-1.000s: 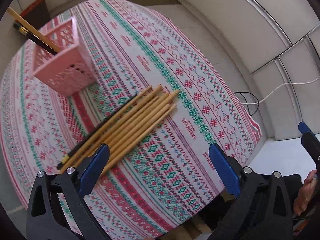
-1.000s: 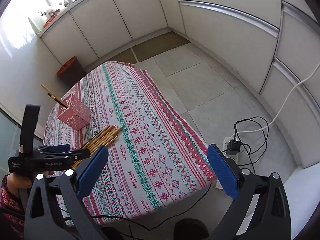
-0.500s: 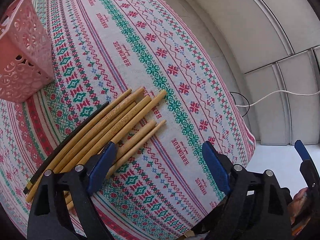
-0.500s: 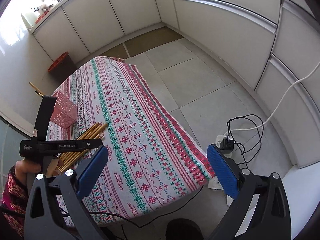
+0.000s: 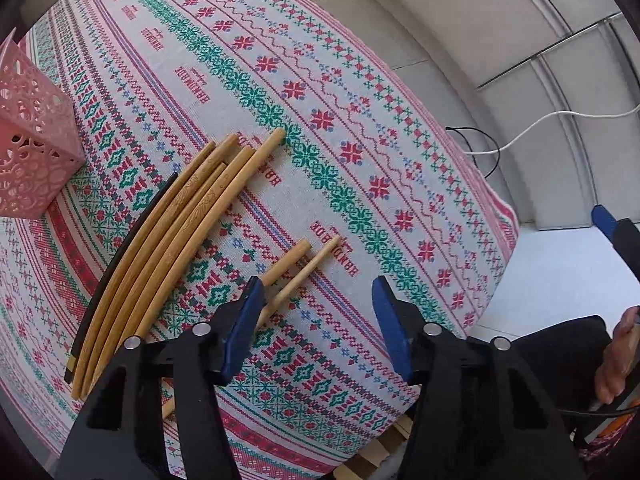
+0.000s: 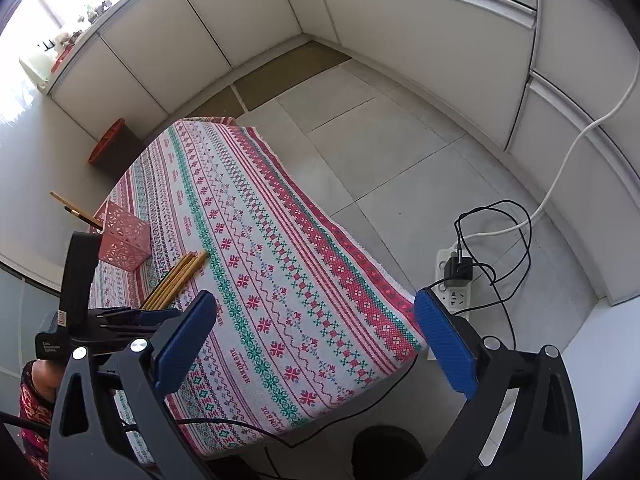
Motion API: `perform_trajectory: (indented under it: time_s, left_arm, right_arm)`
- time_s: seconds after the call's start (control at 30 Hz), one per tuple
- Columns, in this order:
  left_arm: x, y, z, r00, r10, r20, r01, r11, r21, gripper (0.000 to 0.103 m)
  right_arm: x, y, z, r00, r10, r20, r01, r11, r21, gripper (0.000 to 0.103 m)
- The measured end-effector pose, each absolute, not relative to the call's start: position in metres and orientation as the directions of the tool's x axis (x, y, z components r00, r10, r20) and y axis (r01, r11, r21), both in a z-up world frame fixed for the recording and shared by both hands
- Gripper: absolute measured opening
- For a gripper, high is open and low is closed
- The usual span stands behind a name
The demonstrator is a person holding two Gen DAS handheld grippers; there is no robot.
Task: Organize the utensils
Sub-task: 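Grasp a wooden chopstick from the bundle with the left gripper, then lift the wooden chopstick upright with the left gripper while the right gripper grasps another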
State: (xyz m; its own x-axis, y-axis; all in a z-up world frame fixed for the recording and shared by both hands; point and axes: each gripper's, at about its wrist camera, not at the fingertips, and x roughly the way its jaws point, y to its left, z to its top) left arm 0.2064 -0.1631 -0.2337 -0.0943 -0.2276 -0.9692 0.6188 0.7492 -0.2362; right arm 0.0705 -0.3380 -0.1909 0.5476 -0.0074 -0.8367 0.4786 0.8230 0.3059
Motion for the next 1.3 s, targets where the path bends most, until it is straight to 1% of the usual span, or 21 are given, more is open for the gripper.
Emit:
perform_trajectory:
  time_s: [0.07,0.13,0.23,0.37,0.4,0.47,0.6,0.7,0.77,0.8,0.83,0.9,0.97,1.03,1.27,1.3]
  left_arm:
    - [0.208,-0.165,-0.236,-0.072,-0.217,-0.974,0.619,0.756,-0.214,0.044]
    - [0.212,-0.164,-0.235,-0.074,-0.231,-0.97,0.607,0.762,-0.228,0.044]
    - [0.218,-0.156,-0.229,-0.062,-0.226,-0.972,0.614,0.759,-0.216,0.042]
    - [0.221,-0.153,-0.233,-0.025,-0.162,-0.987,0.639,0.756,-0.14,0.03]
    - [0.222,-0.154,-0.236,-0.011,-0.14,-0.99,0.647,0.754,-0.114,0.029]
    - [0.217,-0.158,-0.244,0.004,-0.119,-0.993,0.658,0.748,-0.087,0.027]
    - [0.21,-0.166,-0.252,0.011,-0.117,-0.993,0.677,0.732,-0.079,0.026]
    - [0.198,-0.181,-0.258,0.058,-0.096,-0.994,0.716,0.697,-0.026,0.026]
    - [0.196,-0.183,-0.26,0.077,-0.111,-0.991,0.716,0.698,-0.023,0.025]
    - [0.196,-0.182,-0.261,0.084,-0.122,-0.989,0.709,0.705,-0.027,0.02]
    - [0.196,-0.18,-0.261,0.09,-0.134,-0.987,0.706,0.708,-0.032,0.019]
    - [0.194,-0.175,-0.26,0.114,-0.158,-0.981,0.706,0.707,-0.032,0.011]
    - [0.193,-0.165,-0.255,0.134,-0.18,-0.975,0.706,0.707,-0.034,0.006]
    - [0.192,-0.148,-0.241,0.173,-0.205,-0.963,0.7,0.714,-0.026,0.006]
    - [0.181,-0.075,-0.158,0.298,-0.336,-0.893,0.641,0.764,-0.073,0.006]
    - [0.177,-0.064,-0.145,0.32,-0.357,-0.878,0.631,0.772,-0.083,0.006]
  right_arm:
    - [0.071,-0.337,-0.192,0.545,-0.011,-0.838,0.478,0.825,0.3,0.096]
    - [0.072,-0.338,-0.192,0.543,-0.011,-0.84,0.479,0.825,0.299,0.096]
    - [0.073,-0.339,-0.194,0.538,-0.005,-0.843,0.484,0.82,0.305,0.096]
    - [0.073,-0.342,-0.196,0.535,-0.002,-0.845,0.49,0.815,0.308,0.096]
    - [0.073,-0.342,-0.196,0.536,-0.003,-0.845,0.491,0.815,0.308,0.096]
    - [0.073,-0.342,-0.196,0.535,-0.003,-0.845,0.492,0.814,0.308,0.096]
    - [0.074,-0.343,-0.197,0.532,-0.007,-0.847,0.495,0.814,0.305,0.096]
    - [0.075,-0.343,-0.198,0.529,-0.004,-0.849,0.497,0.812,0.306,0.096]
    - [0.077,-0.343,-0.199,0.525,0.002,-0.851,0.499,0.81,0.309,0.096]
    - [0.078,-0.342,-0.2,0.521,0.007,-0.853,0.5,0.808,0.312,0.096]
    - [0.079,-0.341,-0.2,0.519,0.013,-0.855,0.5,0.807,0.316,0.096]
    - [0.083,-0.335,-0.202,0.511,0.019,-0.86,0.499,0.808,0.314,0.096]
    - [0.089,-0.328,-0.203,0.5,0.019,-0.866,0.498,0.811,0.306,0.096]
    - [0.097,-0.319,-0.207,0.483,0.026,-0.875,0.503,0.81,0.301,0.096]
    - [0.135,-0.284,-0.236,0.37,0.123,-0.921,0.555,0.766,0.325,0.095]
    - [0.14,-0.278,-0.239,0.346,0.124,-0.93,0.569,0.76,0.313,0.092]
